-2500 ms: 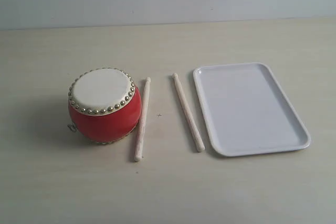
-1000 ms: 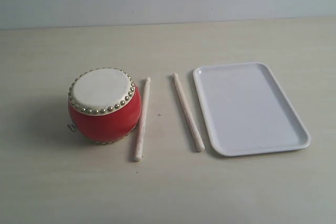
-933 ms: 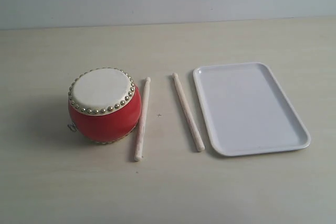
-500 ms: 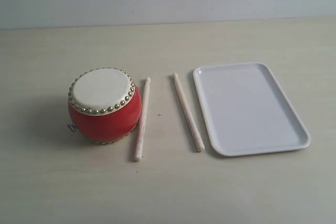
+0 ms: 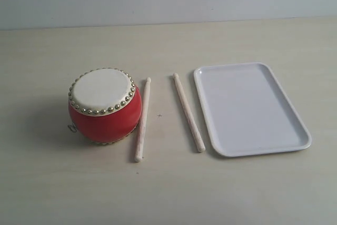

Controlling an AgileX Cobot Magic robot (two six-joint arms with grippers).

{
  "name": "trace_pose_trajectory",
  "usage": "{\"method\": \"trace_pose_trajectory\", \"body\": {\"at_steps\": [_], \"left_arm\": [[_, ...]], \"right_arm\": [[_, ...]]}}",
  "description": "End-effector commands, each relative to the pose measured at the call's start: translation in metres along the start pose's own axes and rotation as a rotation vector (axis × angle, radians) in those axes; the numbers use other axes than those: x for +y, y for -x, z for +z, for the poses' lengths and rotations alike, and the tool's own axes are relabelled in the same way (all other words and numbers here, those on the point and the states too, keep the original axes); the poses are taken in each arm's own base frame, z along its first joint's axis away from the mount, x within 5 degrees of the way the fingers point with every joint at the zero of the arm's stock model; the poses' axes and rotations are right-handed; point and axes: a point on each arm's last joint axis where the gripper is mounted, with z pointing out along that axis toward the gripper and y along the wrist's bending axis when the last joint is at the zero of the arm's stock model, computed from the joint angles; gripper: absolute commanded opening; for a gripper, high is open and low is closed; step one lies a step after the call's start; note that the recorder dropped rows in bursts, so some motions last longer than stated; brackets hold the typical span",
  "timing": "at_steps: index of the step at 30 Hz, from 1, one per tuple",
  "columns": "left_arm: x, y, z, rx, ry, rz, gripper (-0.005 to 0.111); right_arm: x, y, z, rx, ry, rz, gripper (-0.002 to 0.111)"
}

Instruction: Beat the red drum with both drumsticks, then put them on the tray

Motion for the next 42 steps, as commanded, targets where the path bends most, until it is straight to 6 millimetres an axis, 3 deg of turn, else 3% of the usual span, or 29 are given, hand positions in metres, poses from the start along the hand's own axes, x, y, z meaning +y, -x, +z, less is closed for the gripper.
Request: {"method": "trace_pose_trajectory", "body": {"at_steps": [1,6,15,20,30,36,42], "left_arm": [[0.001,-0.002,0.000,0.012,0.003,-0.138,0.000],[-0.003,0.000,-0.001,0.028,-0.001,-0.225,0.000],[-0.063,0.043,0.004,0.196,-0.054,0.151,0.000],[-0.092,0.061,0.031,0.415,-0.044,0.350,0.000],[-0.130,0.090,0.096,0.730,-0.062,0.586,0.000],[-0.142,0.101,0.116,0.829,-0.057,0.637,0.000],[-0.148,0.095,0.130,0.897,-0.036,0.743,0.000]], "right_arm": [[0.000,-0.001,0.000,-0.007,-0.002,0.003,0.000],[0.000,-0.001,0.000,-0.007,-0.002,0.003,0.000],[0.000,-0.001,0.000,-0.007,-0.002,0.003,0.000],[0.000,-0.001,0.000,-0.007,-0.002,0.003,0.000],[0.000,-0.001,0.000,-0.007,-0.002,0.003,0.000],[0.000,-0.001,0.000,-0.007,-0.002,0.003,0.000],[0.000,-0.001,0.000,-0.007,-0.002,0.003,0.000]]}}
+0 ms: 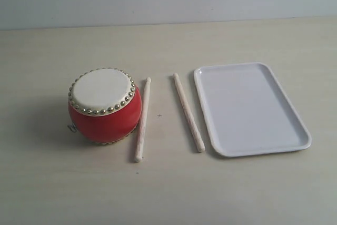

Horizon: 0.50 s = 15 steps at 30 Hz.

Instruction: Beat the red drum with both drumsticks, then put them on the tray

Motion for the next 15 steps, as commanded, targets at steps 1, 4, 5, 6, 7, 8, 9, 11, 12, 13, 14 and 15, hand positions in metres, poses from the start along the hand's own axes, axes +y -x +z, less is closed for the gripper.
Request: {"method": "trace_pose_trajectory", "body": {"at_steps": [1,4,5,6,7,8,9,11,12,13,14,15], "left_arm": [[-0.002,0.005,0.008,0.090,0.065,0.094,0.000],[-0.001,0.003,0.017,0.211,0.151,0.158,0.000],[-0.003,0.000,0.026,0.273,0.208,0.178,0.000],[-0.005,0.000,0.029,0.287,0.224,0.169,0.000],[-0.013,0.000,0.039,0.299,0.253,0.155,0.000],[-0.018,0.000,0.044,0.300,0.260,0.151,0.000],[-0.032,-0.001,0.055,0.303,0.259,0.132,0.000],[-0.059,-0.009,0.076,0.341,0.229,0.152,0.000],[-0.073,-0.014,0.088,0.365,0.206,0.161,0.000],[-0.088,-0.020,0.100,0.386,0.185,0.161,0.000],[-0.102,-0.025,0.111,0.398,0.169,0.152,0.000],[-0.115,-0.028,0.121,0.402,0.150,0.143,0.000]], "right_arm": [[0.000,-0.001,0.000,-0.007,-0.002,0.003,0.000],[0.000,-0.001,0.000,-0.007,-0.002,0.003,0.000],[0.000,-0.001,0.000,-0.007,-0.002,0.003,0.000],[0.000,-0.001,0.000,-0.007,-0.002,0.003,0.000],[0.000,-0.001,0.000,-0.007,-0.002,0.003,0.000],[0.000,-0.001,0.000,-0.007,-0.002,0.003,0.000],[0.000,-0.001,0.000,-0.007,-0.002,0.003,0.000],[0.000,-0.001,0.000,-0.007,-0.002,0.003,0.000],[0.000,-0.001,0.000,-0.007,-0.002,0.003,0.000],[0.000,-0.001,0.000,-0.007,-0.002,0.003,0.000],[0.000,-0.001,0.000,-0.007,-0.002,0.003,0.000],[0.000,-0.001,0.000,-0.007,-0.002,0.003,0.000]]}}
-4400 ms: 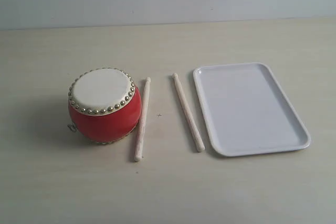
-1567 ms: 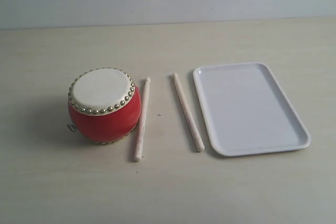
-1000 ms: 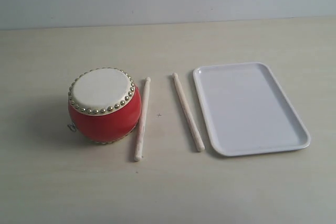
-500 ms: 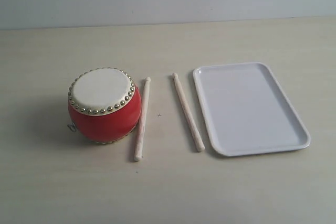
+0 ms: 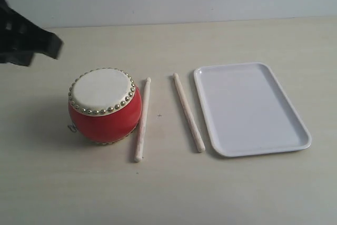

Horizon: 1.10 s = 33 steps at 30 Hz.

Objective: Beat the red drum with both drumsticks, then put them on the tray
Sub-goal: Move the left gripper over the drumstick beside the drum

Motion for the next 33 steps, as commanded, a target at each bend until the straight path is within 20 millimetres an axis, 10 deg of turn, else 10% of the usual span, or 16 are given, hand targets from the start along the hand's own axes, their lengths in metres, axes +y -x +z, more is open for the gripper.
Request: {"method": "trace_pose_trajectory", "body": {"at_steps": [1,14,24,33], "left_arm": [[-0.055,0.008,0.023,0.001,-0.086,-0.013,0.000],[-0.102,0.018,0.043,0.016,-0.278,-0.150,0.002],[-0.141,0.008,0.070,0.137,-0.294,-0.150,0.054],[-0.156,0.012,0.068,0.061,-0.379,-0.201,0.055]], "right_arm": [[0.000,-0.001,0.000,-0.007,-0.002,0.003,0.000],[0.000,-0.001,0.000,-0.007,-0.002,0.003,0.000],[0.000,-0.001,0.000,-0.007,-0.002,0.003,0.000],[0.000,-0.001,0.000,-0.007,-0.002,0.003,0.000]]}}
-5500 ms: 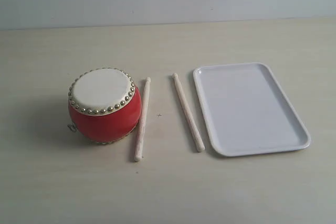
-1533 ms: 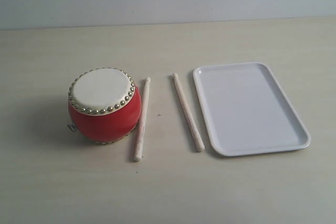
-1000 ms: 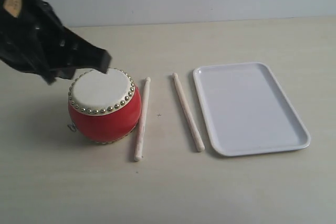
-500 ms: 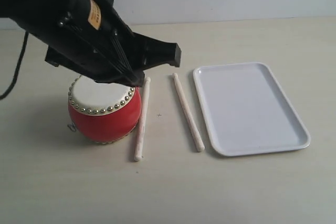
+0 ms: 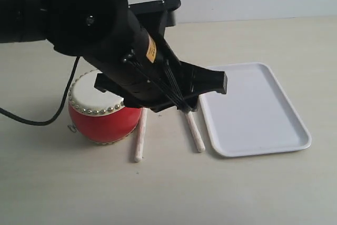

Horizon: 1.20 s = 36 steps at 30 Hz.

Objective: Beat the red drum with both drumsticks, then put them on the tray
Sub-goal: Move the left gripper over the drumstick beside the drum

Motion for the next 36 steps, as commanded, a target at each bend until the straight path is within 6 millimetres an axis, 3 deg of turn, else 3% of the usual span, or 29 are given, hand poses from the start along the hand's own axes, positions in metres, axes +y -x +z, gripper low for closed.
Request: {"method": "trace_pose_trajectory", "body": {"at_steps": [1,5,12,15,28,36], "left_arm": [[-0.004,0.002,-0.002,-0.020,-0.025,-0.072,0.055],[0.004,-0.004,0.001,0.037,0.070,-0.122,0.055],[-0.004,-0.028,0.042,0.194,0.154,-0.123,0.055],[-0.001,-0.032,0.049,0.230,0.200,-0.145,0.055],[0.028,-0.014,0.059,0.236,0.259,-0.160,0.055],[0.038,-0.017,0.085,0.301,0.274,-0.128,0.055]], "right_arm": [[0.000,-0.001,0.000,-0.007,-0.002,0.003,0.000],[0.000,-0.001,0.000,-0.007,-0.002,0.003,0.000],[0.000,-0.001,0.000,-0.007,-0.002,0.003,0.000],[0.000,-0.001,0.000,-0.007,-0.002,0.003,0.000],[0.000,-0.001,0.000,-0.007,-0.002,0.003,0.000],[0.000,-0.001,0.000,-0.007,-0.002,0.003,0.000]]}}
